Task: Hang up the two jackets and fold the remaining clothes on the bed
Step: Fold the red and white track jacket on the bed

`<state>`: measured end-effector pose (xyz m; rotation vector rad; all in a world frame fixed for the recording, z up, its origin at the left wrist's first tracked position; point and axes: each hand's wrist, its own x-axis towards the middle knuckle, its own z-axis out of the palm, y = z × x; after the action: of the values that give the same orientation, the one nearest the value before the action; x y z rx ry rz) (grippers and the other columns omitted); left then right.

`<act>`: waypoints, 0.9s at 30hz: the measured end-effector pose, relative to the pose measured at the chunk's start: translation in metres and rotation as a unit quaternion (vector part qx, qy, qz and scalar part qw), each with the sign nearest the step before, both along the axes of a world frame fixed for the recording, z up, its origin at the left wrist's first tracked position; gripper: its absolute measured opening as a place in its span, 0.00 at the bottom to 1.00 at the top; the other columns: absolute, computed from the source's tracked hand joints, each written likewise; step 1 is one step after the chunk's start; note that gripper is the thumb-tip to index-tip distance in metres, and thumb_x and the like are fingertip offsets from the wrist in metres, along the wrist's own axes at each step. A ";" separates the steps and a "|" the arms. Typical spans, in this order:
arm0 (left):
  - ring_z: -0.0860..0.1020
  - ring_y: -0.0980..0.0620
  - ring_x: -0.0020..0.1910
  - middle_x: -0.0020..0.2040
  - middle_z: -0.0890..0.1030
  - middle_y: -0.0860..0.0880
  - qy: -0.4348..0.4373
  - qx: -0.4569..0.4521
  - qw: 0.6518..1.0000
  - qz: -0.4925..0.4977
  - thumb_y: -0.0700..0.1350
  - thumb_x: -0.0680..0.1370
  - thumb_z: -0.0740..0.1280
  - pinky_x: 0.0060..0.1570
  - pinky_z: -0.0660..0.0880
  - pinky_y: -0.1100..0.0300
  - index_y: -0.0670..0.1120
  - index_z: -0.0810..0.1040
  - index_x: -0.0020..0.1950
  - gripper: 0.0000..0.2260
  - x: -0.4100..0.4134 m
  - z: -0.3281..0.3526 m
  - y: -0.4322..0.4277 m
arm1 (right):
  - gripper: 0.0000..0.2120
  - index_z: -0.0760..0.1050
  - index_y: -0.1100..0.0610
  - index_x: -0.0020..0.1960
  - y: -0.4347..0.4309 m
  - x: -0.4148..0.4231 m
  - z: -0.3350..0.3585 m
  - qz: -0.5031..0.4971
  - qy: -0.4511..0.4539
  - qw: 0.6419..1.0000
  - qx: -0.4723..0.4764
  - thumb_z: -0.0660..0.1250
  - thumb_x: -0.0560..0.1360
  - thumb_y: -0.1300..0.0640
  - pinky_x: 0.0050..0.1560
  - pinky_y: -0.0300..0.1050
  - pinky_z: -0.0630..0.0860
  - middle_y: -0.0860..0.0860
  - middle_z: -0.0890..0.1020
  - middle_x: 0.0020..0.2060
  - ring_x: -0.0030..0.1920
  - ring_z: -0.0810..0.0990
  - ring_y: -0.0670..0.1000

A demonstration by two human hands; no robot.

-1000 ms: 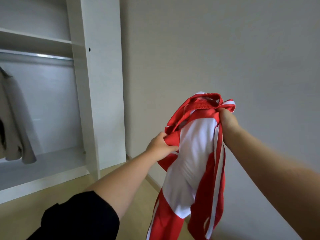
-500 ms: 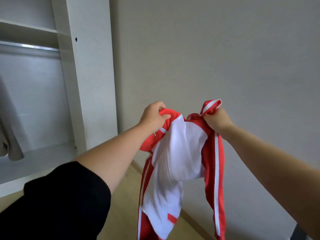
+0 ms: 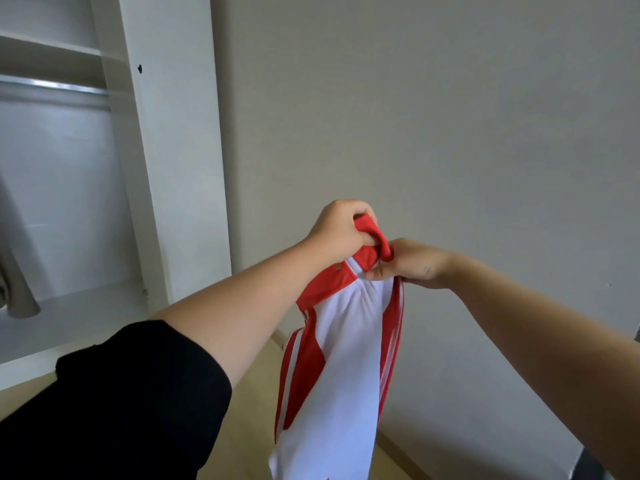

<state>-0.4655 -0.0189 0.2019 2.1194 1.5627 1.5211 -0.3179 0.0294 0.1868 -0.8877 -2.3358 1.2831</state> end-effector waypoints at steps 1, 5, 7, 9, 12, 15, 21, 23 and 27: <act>0.72 0.64 0.30 0.30 0.75 0.58 -0.001 -0.004 1.000 -0.013 0.30 0.64 0.74 0.34 0.69 0.70 0.50 0.74 0.32 0.16 0.001 0.001 0.001 | 0.16 0.76 0.63 0.60 -0.001 0.002 0.000 0.013 -0.023 0.999 -0.022 0.70 0.73 0.64 0.62 0.46 0.73 0.55 0.82 0.56 0.59 0.79 0.52; 0.79 0.57 0.40 0.37 0.80 0.51 -0.023 -0.019 0.999 -0.025 0.28 0.65 0.72 0.45 0.75 0.64 0.48 0.78 0.40 0.15 -0.002 -0.005 0.008 | 0.11 0.78 0.64 0.53 0.000 0.007 -0.001 -0.074 -0.039 0.996 0.005 0.71 0.71 0.64 0.58 0.49 0.75 0.57 0.83 0.50 0.52 0.81 0.54; 0.79 0.49 0.51 0.49 0.81 0.45 -0.075 -0.020 0.996 0.034 0.31 0.67 0.73 0.56 0.74 0.57 0.45 0.78 0.56 0.20 -0.012 -0.015 0.012 | 0.06 0.78 0.66 0.48 0.000 0.010 -0.004 -0.121 0.033 0.991 0.034 0.69 0.71 0.67 0.56 0.52 0.75 0.59 0.81 0.45 0.48 0.80 0.57; 0.73 0.50 0.63 0.63 0.73 0.45 -0.142 -0.068 0.984 0.085 0.39 0.68 0.76 0.65 0.69 0.55 0.47 0.64 0.72 0.36 -0.026 -0.031 0.011 | 0.04 0.77 0.66 0.47 -0.001 0.016 -0.007 -0.123 0.107 0.987 0.015 0.67 0.72 0.70 0.54 0.51 0.75 0.59 0.81 0.43 0.45 0.79 0.57; 0.60 0.49 0.74 0.76 0.57 0.46 -0.236 -0.244 0.937 0.076 0.54 0.70 0.74 0.70 0.58 0.53 0.51 0.43 0.78 0.48 -0.046 -0.063 0.007 | 0.04 0.75 0.66 0.46 -0.002 0.025 -0.006 -0.112 0.193 0.974 -0.034 0.65 0.73 0.72 0.47 0.48 0.78 0.58 0.81 0.39 0.40 0.80 0.56; 0.55 0.50 0.76 0.77 0.55 0.51 -0.241 -0.376 0.894 0.031 0.66 0.69 0.66 0.72 0.52 0.49 0.50 0.50 0.78 0.45 -0.045 -0.091 0.009 | 0.06 0.75 0.63 0.43 -0.005 0.027 0.002 -0.072 0.254 0.961 -0.078 0.64 0.72 0.72 0.40 0.43 0.80 0.54 0.83 0.34 0.36 0.83 0.52; 0.79 0.50 0.56 0.54 0.82 0.49 -0.369 -0.350 0.843 -0.174 0.57 0.68 0.70 0.60 0.73 0.55 0.45 0.74 0.62 0.27 -0.010 -0.102 0.017 | 0.06 0.76 0.63 0.42 -0.005 0.038 0.009 -0.059 0.271 0.957 -0.081 0.65 0.70 0.72 0.37 0.43 0.80 0.53 0.83 0.33 0.34 0.83 0.50; 0.83 0.53 0.44 0.43 0.85 0.49 -0.390 -0.300 0.860 -0.136 0.48 0.73 0.70 0.48 0.77 0.59 0.44 0.79 0.51 0.11 -0.007 -0.097 0.021 | 0.08 0.77 0.64 0.42 0.000 0.050 0.007 -0.125 0.212 0.969 0.021 0.66 0.69 0.75 0.39 0.43 0.78 0.52 0.82 0.32 0.33 0.81 0.48; 0.80 0.52 0.39 0.40 0.82 0.47 -0.363 -0.233 0.901 -0.053 0.42 0.79 0.65 0.47 0.76 0.59 0.43 0.78 0.43 0.06 -0.015 -0.077 0.023 | 0.18 0.75 0.70 0.56 0.014 0.076 0.000 -0.183 0.161 0.969 0.030 0.67 0.67 0.78 0.53 0.54 0.77 0.61 0.81 0.47 0.46 0.80 0.57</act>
<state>-0.4806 0.0044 0.1253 1.1560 1.3133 1.4545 -0.2416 0.0433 0.1869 -0.9553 -1.8459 1.1012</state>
